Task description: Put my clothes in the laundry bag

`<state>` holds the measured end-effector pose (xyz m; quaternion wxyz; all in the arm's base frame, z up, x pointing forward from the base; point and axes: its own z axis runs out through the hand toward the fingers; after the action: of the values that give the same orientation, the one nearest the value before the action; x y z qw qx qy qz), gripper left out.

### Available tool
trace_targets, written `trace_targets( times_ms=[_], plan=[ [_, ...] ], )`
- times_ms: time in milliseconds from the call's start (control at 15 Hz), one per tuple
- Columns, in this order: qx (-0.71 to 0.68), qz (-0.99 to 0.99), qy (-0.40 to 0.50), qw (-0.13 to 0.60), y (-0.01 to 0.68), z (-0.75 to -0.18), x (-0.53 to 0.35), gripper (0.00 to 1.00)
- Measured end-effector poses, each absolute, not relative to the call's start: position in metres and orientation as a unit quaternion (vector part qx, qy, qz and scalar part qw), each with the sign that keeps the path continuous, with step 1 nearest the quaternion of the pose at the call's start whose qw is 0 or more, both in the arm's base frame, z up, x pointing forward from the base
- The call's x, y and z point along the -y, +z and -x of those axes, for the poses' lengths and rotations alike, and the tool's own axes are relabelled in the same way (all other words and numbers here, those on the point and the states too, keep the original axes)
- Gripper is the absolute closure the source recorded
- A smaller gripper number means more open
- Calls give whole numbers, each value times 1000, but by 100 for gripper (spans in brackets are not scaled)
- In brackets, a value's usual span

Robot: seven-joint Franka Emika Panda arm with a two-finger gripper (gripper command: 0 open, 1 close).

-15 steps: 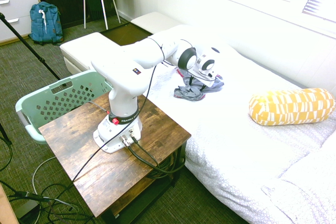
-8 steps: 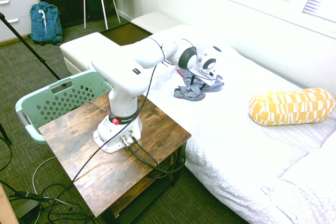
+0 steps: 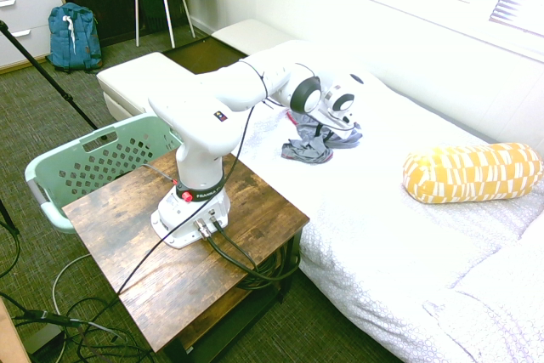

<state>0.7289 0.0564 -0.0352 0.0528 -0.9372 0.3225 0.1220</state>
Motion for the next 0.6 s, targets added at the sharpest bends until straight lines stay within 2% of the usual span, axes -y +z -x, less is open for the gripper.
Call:
trace_targets(
  times_ms=[600],
  plan=[
    [-323,934,130,75,-26,-733,-53,100]
  ],
)
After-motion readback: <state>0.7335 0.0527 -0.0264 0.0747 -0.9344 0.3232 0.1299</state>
